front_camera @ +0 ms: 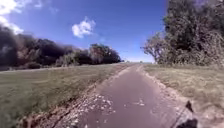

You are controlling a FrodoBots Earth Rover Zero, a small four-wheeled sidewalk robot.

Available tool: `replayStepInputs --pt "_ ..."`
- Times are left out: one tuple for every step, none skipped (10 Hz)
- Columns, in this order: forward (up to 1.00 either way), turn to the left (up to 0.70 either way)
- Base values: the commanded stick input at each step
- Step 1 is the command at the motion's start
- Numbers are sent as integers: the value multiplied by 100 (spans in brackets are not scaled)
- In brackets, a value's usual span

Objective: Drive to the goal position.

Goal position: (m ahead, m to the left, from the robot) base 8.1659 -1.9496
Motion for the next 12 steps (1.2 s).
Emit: replayStepInputs --pt "70 -27" --pt "70 -11" --pt "70 0" --pt "70 0" --pt "70 0" --pt "70 0" --pt "70 0" --pt "70 0" --pt "70 0" --pt "70 -35" --pt "70 -35" --pt "70 -35"
